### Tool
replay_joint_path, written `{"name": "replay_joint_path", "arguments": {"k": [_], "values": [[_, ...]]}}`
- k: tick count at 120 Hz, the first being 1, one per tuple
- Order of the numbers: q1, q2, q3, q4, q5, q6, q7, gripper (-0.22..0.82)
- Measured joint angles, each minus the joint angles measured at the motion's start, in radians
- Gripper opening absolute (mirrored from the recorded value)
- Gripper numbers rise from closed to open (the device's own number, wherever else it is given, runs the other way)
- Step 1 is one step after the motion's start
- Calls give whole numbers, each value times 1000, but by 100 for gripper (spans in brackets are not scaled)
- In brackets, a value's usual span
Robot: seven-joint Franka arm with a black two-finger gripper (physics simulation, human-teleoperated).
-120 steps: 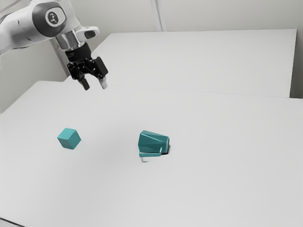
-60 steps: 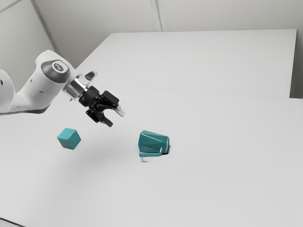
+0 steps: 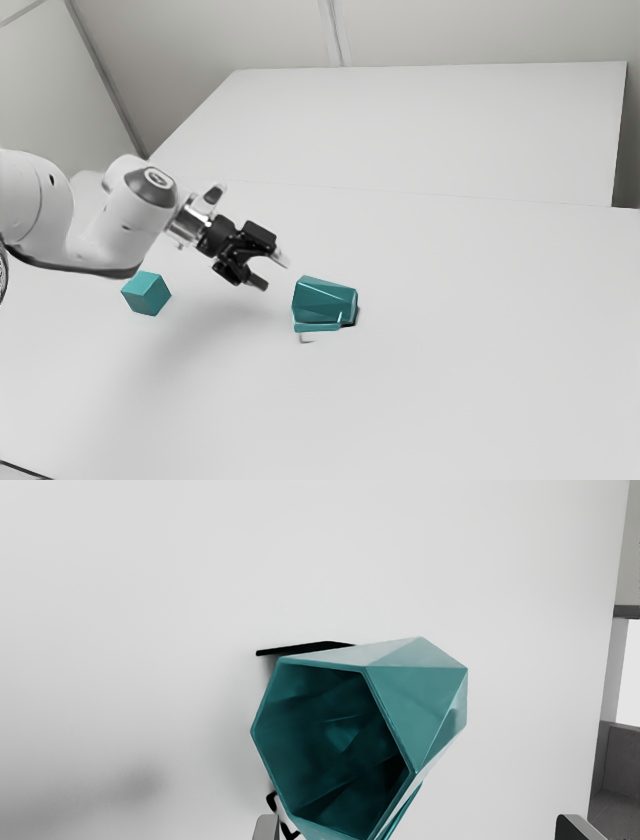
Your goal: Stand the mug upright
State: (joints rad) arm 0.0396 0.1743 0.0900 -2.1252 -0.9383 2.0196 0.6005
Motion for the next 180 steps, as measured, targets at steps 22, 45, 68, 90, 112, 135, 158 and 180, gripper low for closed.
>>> {"name": "replay_joint_path", "arguments": {"k": [22,45,68,90,112,135,158,180], "values": [[-21,35,-7,0,-56,13,34,60],[-40,73,-9,5,-141,17,69,60],[-47,89,-12,8,-182,13,99,60],[-55,102,-14,11,-208,5,123,36],[-57,102,-25,17,-234,-1,150,0],[-57,90,-31,27,-230,-6,173,-12],[-58,60,-39,27,-217,-5,188,-15],[-65,-44,-40,36,-130,-3,173,-17]]}}
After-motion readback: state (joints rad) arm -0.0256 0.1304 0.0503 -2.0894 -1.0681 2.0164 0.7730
